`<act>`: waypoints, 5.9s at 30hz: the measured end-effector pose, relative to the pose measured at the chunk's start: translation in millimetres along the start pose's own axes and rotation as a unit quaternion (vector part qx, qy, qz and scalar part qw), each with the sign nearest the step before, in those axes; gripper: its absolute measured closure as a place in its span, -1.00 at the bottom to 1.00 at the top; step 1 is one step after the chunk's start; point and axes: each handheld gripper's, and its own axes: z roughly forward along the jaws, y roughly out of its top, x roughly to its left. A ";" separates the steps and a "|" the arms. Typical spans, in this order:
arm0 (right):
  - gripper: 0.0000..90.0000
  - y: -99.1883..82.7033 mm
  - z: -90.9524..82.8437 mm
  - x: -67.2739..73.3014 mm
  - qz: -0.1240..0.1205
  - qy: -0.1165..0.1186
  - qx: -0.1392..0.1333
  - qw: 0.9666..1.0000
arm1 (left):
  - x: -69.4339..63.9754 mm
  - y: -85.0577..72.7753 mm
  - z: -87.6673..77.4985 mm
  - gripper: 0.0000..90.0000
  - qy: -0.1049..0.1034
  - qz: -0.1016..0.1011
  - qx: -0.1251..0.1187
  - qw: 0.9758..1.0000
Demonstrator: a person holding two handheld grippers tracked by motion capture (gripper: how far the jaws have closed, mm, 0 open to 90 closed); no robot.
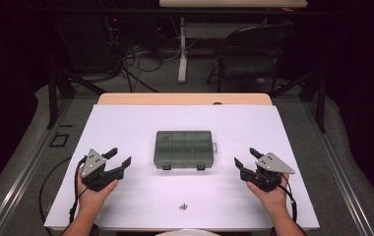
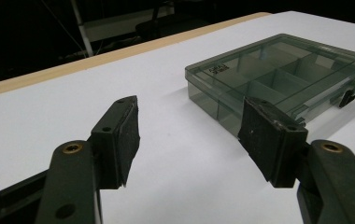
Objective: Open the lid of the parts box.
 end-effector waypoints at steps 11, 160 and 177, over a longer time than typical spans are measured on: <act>-0.22 -0.1 2.3 -1.4 0.001 0.001 -0.004 1.000 | 0.4 -0.6 1.8 -0.15 -0.001 -0.001 0.005 1.000; 0.94 5.3 67.7 37.4 -0.061 0.144 0.132 0.979 | -26.0 2.9 73.9 0.99 -0.139 -0.014 0.137 0.981; 0.73 10.0 65.1 37.3 -0.047 0.130 0.107 0.985 | -24.5 6.8 71.4 0.67 -0.123 -0.025 0.116 0.985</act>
